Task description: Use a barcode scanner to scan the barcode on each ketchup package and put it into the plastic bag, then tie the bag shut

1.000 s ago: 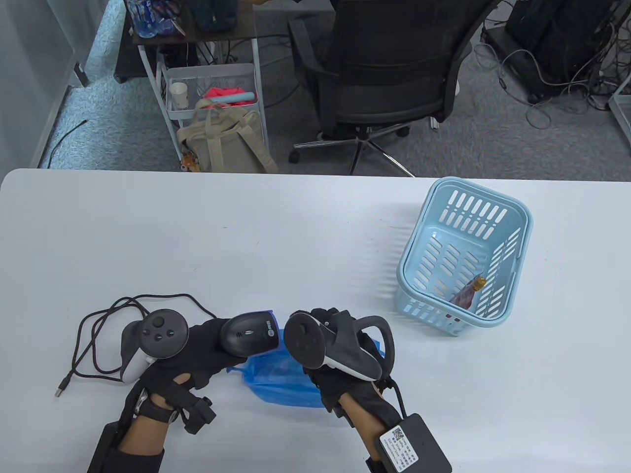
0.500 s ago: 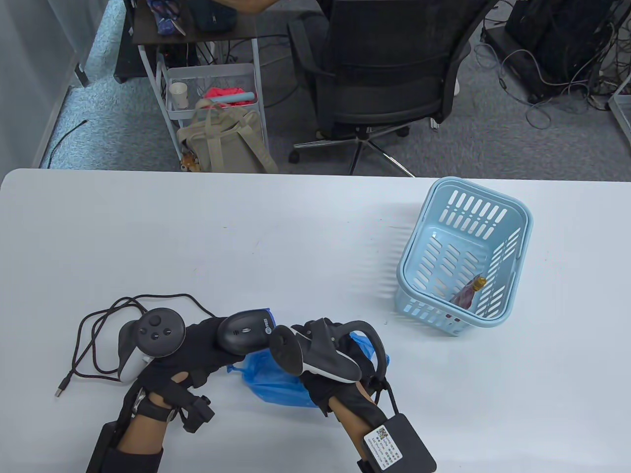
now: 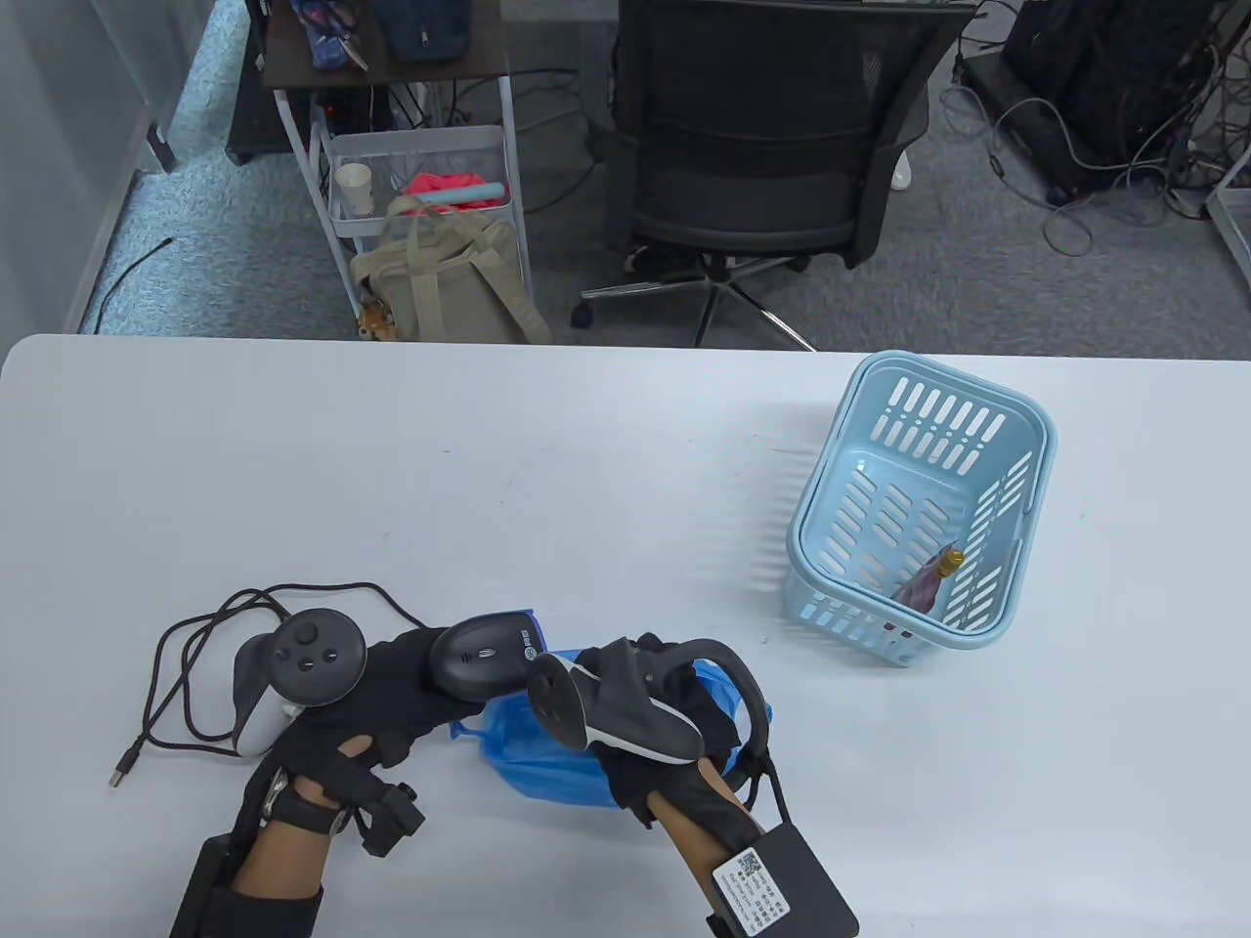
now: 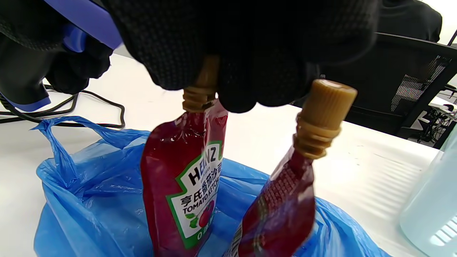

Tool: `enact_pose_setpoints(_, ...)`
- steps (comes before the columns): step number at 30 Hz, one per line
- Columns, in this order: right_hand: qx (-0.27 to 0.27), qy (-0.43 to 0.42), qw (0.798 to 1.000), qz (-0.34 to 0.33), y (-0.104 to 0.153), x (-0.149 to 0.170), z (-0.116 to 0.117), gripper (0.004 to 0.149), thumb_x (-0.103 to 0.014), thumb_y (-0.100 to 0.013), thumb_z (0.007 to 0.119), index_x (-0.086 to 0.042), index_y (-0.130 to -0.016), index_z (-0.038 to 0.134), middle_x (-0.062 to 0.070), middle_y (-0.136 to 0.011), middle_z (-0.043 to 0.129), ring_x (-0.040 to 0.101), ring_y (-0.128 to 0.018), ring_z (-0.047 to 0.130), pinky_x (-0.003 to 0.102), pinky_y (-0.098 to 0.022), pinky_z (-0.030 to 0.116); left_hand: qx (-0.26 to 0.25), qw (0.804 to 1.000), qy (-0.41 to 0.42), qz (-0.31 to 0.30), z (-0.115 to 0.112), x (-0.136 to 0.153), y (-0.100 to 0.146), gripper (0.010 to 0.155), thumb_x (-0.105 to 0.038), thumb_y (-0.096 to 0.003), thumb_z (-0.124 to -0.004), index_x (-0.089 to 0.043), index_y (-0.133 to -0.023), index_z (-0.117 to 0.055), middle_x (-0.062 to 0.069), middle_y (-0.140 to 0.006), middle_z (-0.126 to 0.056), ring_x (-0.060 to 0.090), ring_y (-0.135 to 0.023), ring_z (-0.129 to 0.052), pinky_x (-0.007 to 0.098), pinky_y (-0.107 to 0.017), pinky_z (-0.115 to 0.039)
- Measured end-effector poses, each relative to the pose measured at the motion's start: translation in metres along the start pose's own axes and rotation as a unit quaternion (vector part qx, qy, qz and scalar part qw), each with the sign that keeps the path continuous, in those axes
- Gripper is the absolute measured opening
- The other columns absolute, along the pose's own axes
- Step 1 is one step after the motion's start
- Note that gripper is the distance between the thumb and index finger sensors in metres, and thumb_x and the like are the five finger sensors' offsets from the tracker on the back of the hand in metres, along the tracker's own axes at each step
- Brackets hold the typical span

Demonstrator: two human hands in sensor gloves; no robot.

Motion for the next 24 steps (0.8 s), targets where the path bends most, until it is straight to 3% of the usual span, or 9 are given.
enact_pose_setpoints(7, -0.010, -0.035, 0.999, 0.005, 0.001, 0.007, -0.003, 0.046, -0.027, -0.049, 0.084, -0.013, -0.093, 0.078, 0.015, -0.085, 0.089, 0.036, -0.066, 0.089, 0.046, -0.046, 0.079, 0.000, 1.000, 0.004, 0.004, 0.001, 0.002, 0.000, 0.051, -0.047, -0.0436, -0.090, -0.026, -0.090, -0.083, 0.000, -0.089, -0.086, 0.030, -0.072, -0.096, 0.053, -0.062, -0.075)
enact_pose_setpoints(13, 0.013, -0.071, 0.997, 0.006, 0.007, 0.018, -0.018, 0.050, -0.031, -0.050, 0.083, -0.013, -0.096, 0.075, 0.017, -0.088, 0.087, 0.038, -0.068, 0.088, 0.047, -0.047, 0.078, -0.002, 1.000, 0.009, 0.005, 0.002, 0.003, 0.000, 0.051, -0.047, -0.0435, -0.090, -0.026, -0.090, -0.083, 0.000, -0.089, -0.086, 0.030, -0.072, -0.096, 0.053, -0.062, -0.076)
enact_pose_setpoints(24, 0.084, -0.144, 0.984, 0.061, 0.016, 0.074, -0.049, 0.053, -0.031, -0.052, 0.079, -0.012, -0.101, 0.069, 0.020, -0.095, 0.079, 0.042, -0.074, 0.083, 0.050, -0.050, 0.075, -0.003, 1.000, 0.010, 0.005, 0.003, 0.003, 0.000, 0.051, -0.047, -0.0435, -0.090, -0.026, -0.090, -0.083, 0.000, -0.089, -0.086, 0.031, -0.072, -0.096, 0.053, -0.062, -0.075)
Point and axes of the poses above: the tracker on the back of each hand, its own x axis roughly to the little-finger side, its own y axis roughly from the fingertips to the wrist, z = x × y, the point moved 4 cm from there along -y, roughly from the wrist to the fingertips
